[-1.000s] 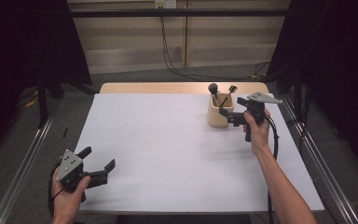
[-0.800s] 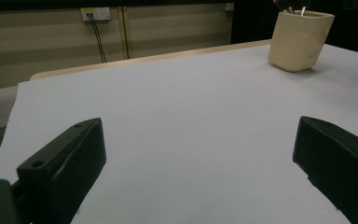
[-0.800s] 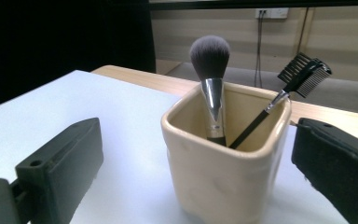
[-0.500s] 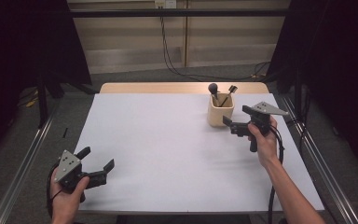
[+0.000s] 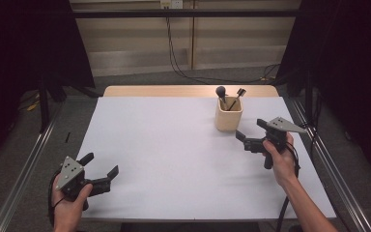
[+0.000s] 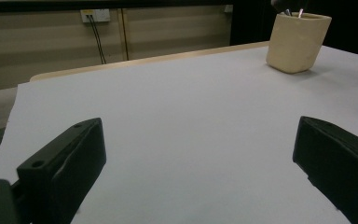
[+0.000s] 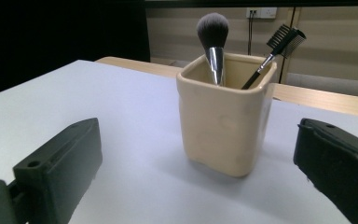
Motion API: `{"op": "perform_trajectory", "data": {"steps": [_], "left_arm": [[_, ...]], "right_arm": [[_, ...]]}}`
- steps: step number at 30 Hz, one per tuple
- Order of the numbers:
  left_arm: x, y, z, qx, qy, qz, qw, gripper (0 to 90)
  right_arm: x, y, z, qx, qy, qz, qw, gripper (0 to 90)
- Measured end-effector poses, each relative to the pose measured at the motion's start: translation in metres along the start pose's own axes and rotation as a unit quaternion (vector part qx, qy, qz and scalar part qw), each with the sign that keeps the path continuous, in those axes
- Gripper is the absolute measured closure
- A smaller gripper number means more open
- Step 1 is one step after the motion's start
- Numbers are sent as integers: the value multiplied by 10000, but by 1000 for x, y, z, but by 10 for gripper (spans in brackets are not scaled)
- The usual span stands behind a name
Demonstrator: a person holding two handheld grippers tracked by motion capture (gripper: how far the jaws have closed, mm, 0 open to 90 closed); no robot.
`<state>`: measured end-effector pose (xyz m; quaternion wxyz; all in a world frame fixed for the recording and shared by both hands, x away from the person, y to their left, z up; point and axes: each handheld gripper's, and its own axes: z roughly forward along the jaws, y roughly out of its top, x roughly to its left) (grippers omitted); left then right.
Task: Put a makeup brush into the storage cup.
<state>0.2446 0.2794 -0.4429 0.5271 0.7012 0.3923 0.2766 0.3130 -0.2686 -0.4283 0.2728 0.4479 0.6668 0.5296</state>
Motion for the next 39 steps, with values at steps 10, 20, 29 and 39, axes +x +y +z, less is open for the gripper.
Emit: {"op": "perform_trajectory", "data": {"steps": [10,20,29,39], "left_arm": [[0,0,-1,18,-1,21,10000,25],[-4,0,-1,29,8,18,10000,25],[-5,-1,-3,32,-3,0,10000,25],[-4,0,-4,23,0,39,10000,25]], "right_arm": [[5,-13,-26,21,4,-51,10000,10],[7,-28,-51,33,-67,-32,10000,16],[11,-40,-74,67,-176,-87,9998,24],[13,-55,-90,112,-218,2,9997,12]]}}
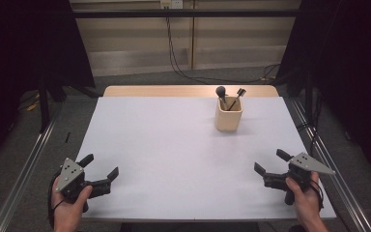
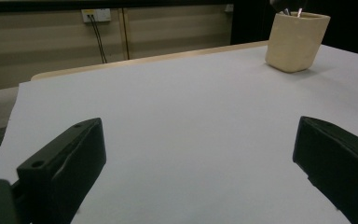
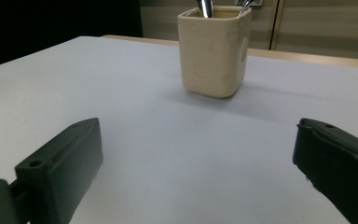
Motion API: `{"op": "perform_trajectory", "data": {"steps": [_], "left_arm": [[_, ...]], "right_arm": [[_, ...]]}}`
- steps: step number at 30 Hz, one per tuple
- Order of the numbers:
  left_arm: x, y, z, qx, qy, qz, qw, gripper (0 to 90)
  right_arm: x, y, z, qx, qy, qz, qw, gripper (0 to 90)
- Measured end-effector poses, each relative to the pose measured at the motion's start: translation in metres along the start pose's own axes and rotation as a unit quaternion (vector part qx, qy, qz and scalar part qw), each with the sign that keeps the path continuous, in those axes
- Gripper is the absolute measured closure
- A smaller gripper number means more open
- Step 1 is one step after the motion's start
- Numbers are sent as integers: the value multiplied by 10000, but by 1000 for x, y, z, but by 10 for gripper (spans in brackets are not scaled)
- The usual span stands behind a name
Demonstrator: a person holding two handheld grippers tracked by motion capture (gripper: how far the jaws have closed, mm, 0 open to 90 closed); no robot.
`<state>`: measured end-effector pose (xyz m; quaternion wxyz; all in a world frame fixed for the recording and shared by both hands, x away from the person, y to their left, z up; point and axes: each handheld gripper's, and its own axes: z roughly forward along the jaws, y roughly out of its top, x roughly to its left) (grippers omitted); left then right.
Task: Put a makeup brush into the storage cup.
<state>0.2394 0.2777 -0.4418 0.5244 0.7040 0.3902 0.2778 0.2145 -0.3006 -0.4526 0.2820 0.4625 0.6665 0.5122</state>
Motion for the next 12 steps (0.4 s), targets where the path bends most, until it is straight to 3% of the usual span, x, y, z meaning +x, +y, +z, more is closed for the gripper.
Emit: {"op": "perform_trajectory", "data": {"steps": [2,3,12], "left_arm": [[0,0,0,-9,-28,9,10000,25],[0,0,0,-4,-14,3,10000,25],[0,-1,-1,48,25,14,10000,25]], "right_arm": [[2,-2,0,79,66,-71,9999,15],[3,-2,0,25,-25,-130,9999,9],[0,0,2,-19,48,-21,10000,9]]}}
